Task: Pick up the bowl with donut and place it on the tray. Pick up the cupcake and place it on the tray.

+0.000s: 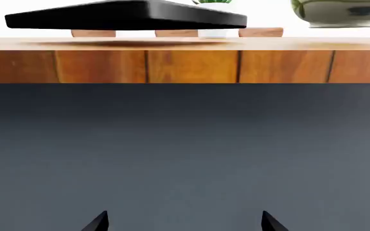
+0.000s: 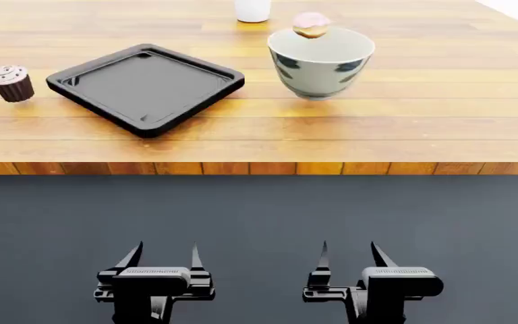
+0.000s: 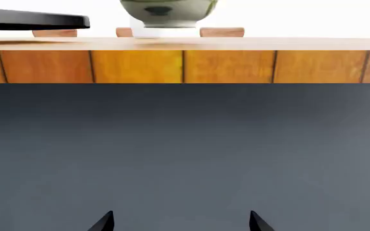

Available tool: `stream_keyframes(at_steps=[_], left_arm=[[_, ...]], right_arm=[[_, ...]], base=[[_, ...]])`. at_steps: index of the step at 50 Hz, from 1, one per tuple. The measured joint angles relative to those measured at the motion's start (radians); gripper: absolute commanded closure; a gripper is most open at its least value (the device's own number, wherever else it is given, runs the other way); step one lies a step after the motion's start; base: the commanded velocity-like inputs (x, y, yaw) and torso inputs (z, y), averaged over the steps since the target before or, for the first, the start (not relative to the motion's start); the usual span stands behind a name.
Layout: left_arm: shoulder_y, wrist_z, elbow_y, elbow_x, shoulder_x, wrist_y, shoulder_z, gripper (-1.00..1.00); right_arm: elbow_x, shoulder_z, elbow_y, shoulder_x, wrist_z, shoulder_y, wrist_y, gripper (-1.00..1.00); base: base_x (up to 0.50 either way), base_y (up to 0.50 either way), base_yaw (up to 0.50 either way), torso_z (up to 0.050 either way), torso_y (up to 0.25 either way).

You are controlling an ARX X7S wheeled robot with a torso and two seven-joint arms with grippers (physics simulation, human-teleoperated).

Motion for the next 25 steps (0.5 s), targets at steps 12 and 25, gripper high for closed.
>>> stream_keyframes(at_steps=[12, 25], left_arm=[[-0.002, -0.029, -0.001, -0.024, -0.024, -0.001, 0.026, -1.00], [-0.005, -0.061, -0.003, -0.049, -0.049, 0.002, 0.055, -1.00]], right_arm=[[0.033, -0.024, -0.004, 0.024, 0.025, 0.001, 0.005, -1.00], [0.072, -0.051, -0.003, 0.052, 0.045, 0.005, 0.004, -1.00]], base=[[0.00, 0.00, 0.00, 0.000, 0.000], [0.00, 0.47, 0.00, 0.000, 0.000]])
